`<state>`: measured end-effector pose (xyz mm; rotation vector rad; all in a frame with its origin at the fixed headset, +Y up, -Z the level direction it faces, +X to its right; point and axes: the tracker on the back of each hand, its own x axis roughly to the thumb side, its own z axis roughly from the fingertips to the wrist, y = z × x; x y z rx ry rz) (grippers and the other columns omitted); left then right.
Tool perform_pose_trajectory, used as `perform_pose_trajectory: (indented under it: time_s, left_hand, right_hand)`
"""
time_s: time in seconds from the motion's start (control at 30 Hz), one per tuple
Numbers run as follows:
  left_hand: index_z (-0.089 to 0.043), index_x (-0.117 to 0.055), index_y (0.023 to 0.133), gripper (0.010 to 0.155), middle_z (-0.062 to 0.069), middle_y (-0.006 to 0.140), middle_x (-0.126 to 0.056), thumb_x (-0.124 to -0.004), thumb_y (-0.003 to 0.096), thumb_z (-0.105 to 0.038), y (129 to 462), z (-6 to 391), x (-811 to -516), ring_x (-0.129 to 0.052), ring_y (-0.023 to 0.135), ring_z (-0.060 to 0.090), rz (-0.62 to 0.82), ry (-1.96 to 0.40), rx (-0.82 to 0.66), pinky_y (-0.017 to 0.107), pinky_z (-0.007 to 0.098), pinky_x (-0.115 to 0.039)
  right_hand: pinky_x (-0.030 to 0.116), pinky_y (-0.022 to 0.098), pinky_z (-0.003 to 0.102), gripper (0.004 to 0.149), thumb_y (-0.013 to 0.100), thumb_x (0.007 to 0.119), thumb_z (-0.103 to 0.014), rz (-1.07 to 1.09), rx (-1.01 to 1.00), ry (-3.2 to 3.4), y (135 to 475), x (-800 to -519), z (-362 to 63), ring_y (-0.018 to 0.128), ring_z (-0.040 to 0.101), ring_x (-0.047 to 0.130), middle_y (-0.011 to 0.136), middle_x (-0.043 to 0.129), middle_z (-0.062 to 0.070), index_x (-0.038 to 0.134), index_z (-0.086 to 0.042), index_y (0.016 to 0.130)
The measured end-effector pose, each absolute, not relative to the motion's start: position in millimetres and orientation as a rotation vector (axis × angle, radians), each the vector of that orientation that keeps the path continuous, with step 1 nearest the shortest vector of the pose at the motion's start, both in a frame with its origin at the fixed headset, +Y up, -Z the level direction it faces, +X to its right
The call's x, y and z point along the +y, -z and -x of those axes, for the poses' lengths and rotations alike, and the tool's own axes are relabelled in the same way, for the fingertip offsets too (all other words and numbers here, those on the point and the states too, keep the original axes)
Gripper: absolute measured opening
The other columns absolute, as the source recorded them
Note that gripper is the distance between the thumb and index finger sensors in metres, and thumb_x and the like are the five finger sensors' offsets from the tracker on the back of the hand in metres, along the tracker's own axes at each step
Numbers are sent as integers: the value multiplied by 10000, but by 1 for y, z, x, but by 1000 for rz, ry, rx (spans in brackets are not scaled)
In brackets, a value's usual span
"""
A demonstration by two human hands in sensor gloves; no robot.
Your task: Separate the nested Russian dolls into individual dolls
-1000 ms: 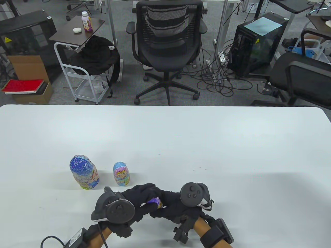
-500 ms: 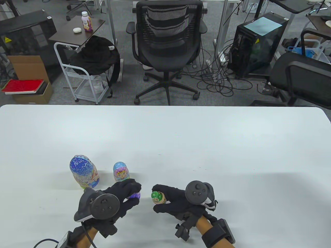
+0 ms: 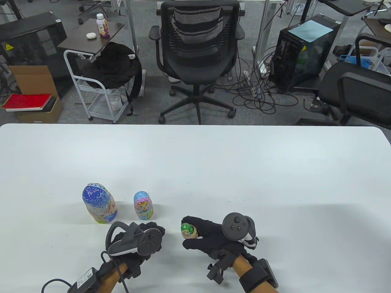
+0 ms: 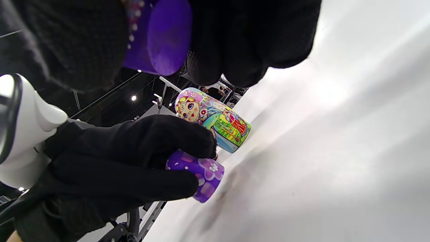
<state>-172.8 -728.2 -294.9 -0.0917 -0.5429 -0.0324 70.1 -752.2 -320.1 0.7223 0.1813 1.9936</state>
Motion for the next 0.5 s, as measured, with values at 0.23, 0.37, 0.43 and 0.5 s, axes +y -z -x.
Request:
perform_pose_trajectory:
  time_s: [0.23,0.37,0.43,0.5]
  left_hand:
    - [-217,-762,968,538,138,985,-856,-899,488,-418,302,177,-738,-990,761,351,126,62,-513,542,348,-928]
    - [-215,-757,971,541,138,985,-854,-895,490,-421,302,178,-740,-990,760,348,129,49,-510,542,346,-928]
    - [-213,-755,973,543,143,986,-850,-894,491,-421,302,178,-741,-986,764,351,130,47,-509,544,349,-925]
    - [-212,-743,984,555,147,992,-841,-888,494,-429,302,177,-742,-983,767,351,153,70,-502,547,349,-923]
  right_hand:
    - [778,595,483,789,400,871,-503,-714,179,-1987,320,-752,-71,800,384,892,899,883,176,620,-109,1036]
    - [781,592,482,787,400,871,-504,-722,180,-1991,320,-752,-71,795,382,897,895,886,177,624,-107,1032]
    - [782,591,482,785,400,872,-504,-725,183,-1992,320,-752,-71,792,384,898,893,889,176,626,-106,1031]
    - [783,589,482,787,398,873,-506,-727,185,-1994,320,-753,-71,789,384,902,890,892,177,629,-104,1030]
